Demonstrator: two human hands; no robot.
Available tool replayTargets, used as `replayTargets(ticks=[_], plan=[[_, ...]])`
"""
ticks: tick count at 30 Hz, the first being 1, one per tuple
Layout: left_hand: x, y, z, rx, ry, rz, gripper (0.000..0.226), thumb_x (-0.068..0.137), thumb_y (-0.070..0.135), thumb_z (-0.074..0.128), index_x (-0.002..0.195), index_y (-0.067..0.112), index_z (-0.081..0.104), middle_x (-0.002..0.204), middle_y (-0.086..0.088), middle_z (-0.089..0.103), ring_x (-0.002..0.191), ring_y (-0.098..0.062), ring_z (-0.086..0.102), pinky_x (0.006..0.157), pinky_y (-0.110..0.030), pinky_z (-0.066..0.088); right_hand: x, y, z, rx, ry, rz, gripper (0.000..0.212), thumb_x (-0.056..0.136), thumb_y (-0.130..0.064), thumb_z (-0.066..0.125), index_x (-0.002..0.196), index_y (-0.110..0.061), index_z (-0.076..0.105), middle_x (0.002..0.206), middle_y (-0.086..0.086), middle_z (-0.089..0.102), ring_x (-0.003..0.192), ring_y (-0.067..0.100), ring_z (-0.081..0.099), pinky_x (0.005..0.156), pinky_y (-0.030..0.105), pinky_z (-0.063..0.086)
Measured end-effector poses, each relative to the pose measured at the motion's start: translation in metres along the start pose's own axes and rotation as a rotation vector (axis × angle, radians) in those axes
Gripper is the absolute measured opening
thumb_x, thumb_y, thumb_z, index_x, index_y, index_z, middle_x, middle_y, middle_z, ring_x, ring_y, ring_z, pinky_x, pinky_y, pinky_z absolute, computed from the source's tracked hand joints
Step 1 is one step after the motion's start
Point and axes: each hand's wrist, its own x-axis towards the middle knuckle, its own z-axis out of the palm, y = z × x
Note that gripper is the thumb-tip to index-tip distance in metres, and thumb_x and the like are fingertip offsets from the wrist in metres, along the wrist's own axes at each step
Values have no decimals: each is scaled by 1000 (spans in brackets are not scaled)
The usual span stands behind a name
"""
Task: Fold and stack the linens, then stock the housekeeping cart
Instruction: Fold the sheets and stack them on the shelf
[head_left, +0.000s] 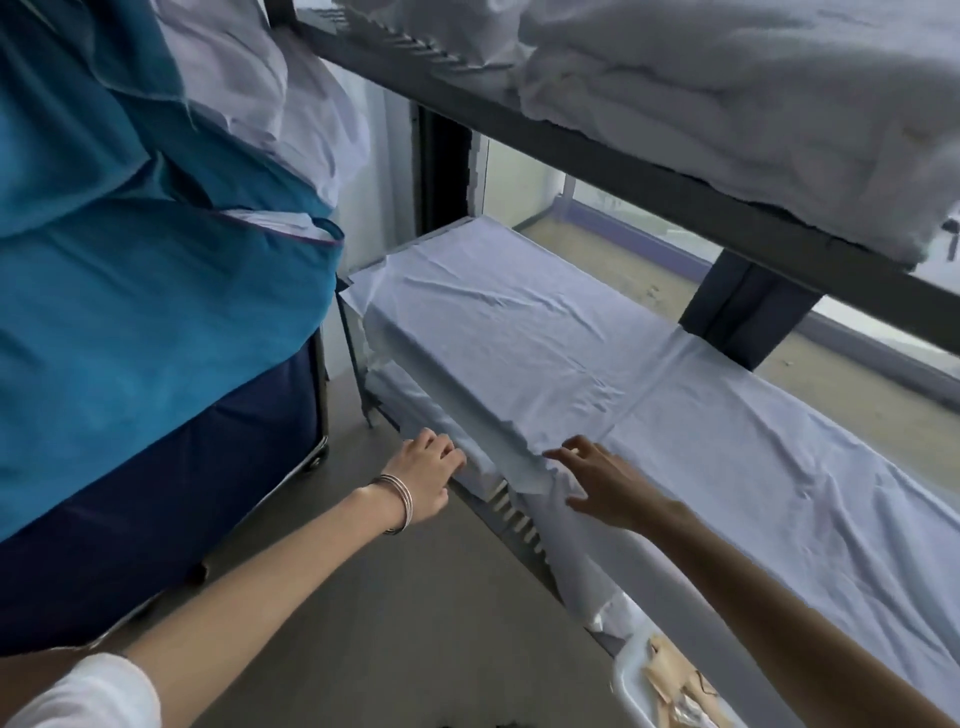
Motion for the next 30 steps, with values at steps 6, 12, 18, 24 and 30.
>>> replayTargets(ticks=[6,12,18,24,30], plan=[[40,-70,6,-80,6,-167,43,91,22,49,133,19,40,133,-4,40,124,-24,34,102,-30,30,105,-9,-22,-90,-25,-135,64,89,-30,60,145,-29,29,144,3,33,121,24,44,91,34,44],[90,-126,6,-145,-6,-300,44,92,23,50,135,17,39,136,-6,38,126,-24,34,98,-32,36,208,-11,-45,-102,-53,-231,64,89,-29,62,145,-26,30,146,3,32,123,24,45,94,35,44],[153,-171,8,-186,-14,-463,44,93,25,49,134,15,39,141,-12,34,130,-30,31,103,-38,36,284,-11,-57,-83,-82,-284,61,90,-24,62,144,-23,33,147,3,33,123,25,45,95,39,44],[216,-204,35,-120,-9,-390,47,97,23,43,143,18,33,151,-8,24,137,-28,23,110,-38,26,350,-6,-46,-82,-118,-284,53,92,-16,56,142,-21,37,146,2,36,123,24,46,91,37,45],[304,-238,87,-70,-7,-294,49,101,23,30,149,22,17,158,4,12,145,-22,6,116,-38,13,434,12,-3,-116,-42,-228,47,94,-5,40,139,-18,42,145,0,39,124,25,45,92,37,43]])
